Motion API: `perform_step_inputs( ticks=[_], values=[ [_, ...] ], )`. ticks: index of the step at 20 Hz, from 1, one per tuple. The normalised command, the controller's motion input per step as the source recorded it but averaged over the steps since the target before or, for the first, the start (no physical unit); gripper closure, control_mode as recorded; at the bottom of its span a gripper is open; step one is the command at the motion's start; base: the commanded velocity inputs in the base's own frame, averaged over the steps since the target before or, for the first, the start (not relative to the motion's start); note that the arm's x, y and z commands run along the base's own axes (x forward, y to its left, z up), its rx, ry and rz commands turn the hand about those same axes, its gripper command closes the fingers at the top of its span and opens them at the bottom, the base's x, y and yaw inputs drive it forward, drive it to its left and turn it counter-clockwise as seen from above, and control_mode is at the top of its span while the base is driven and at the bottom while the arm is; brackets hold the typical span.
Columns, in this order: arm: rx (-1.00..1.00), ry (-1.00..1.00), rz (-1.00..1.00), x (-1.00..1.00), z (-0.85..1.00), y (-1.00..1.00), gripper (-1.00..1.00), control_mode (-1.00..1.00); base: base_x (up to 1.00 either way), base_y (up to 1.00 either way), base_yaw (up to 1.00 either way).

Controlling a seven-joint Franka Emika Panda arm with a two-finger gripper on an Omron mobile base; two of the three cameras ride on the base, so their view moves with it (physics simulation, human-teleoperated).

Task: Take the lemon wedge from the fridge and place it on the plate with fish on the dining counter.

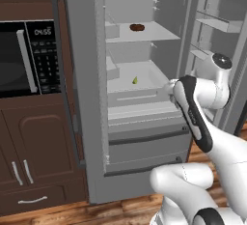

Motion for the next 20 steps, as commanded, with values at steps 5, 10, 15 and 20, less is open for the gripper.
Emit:
perform_step_inputs(
  ticks=[5,10,15,20],
  values=[
    [0.0,0.0,0.0,0.0,0.0,0.0,-1.0,-1.0,0.0,0.0,0.0],
    [0.0,0.0,0.0,0.2,0.0,0.0,-1.0,-1.0,0.0,0.0,0.0],
    [0.0,0.0,-0.02,0.25,0.0,0.19,-1.0,-1.0,0.0,0.0,0.0],
    [0.0,0.0,-0.1,0.37,0.0,0.63,-1.0,-1.0,0.0,0.0,0.0]
  ],
)
